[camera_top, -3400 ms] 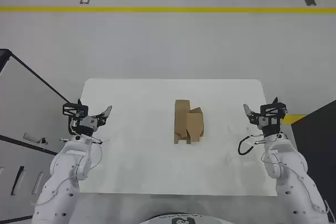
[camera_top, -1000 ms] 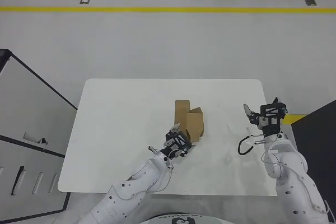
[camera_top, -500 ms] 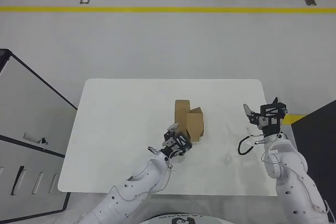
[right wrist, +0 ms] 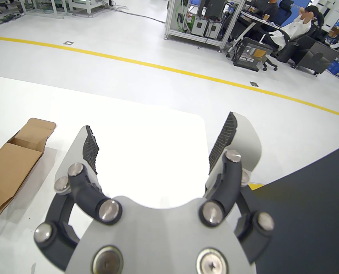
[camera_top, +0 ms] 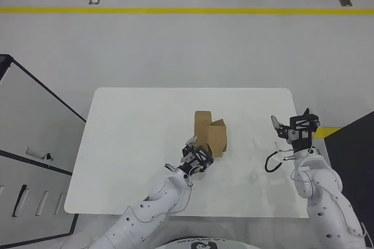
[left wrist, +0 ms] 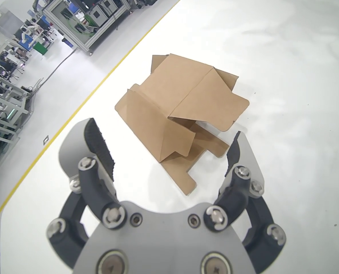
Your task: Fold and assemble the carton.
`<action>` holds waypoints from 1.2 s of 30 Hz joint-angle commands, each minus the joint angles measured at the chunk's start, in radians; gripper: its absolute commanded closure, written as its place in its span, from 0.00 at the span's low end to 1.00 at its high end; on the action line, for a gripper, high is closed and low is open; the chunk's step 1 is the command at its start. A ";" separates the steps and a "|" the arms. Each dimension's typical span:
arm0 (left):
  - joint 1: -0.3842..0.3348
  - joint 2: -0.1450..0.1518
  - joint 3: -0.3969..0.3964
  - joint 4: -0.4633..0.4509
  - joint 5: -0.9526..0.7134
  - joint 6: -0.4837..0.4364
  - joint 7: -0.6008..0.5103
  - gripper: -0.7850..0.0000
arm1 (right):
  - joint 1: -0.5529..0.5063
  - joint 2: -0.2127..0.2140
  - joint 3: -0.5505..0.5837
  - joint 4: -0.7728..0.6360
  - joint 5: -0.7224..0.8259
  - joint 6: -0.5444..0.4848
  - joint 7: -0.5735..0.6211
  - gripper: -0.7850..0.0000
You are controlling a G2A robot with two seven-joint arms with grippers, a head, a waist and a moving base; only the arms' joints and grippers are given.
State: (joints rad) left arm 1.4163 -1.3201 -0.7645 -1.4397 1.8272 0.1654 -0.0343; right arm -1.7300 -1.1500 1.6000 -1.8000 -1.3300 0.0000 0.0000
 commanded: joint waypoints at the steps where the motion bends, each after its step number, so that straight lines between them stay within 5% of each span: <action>1: -0.009 -0.007 0.006 0.008 -0.001 0.024 -0.005 0.00 | 0.000 0.000 0.000 0.000 0.000 0.000 0.000 0.00; 26: -0.036 -0.043 0.020 0.080 0.018 0.088 -0.037 0.01 | 0.000 0.000 0.000 0.000 0.000 0.000 0.000 0.00; 34: -0.054 -0.059 0.030 0.113 0.017 0.086 -0.030 0.52 | 0.000 0.000 0.000 0.000 0.000 0.000 0.000 0.00; 36: -0.057 -0.063 0.032 0.120 0.016 0.085 -0.029 0.55 | 0.000 0.000 0.000 0.000 0.000 0.000 0.000 0.00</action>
State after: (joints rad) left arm 1.3606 -1.3814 -0.7333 -1.3232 1.8441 0.2511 -0.0639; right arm -1.7300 -1.1500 1.6000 -1.8000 -1.3300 0.0000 0.0000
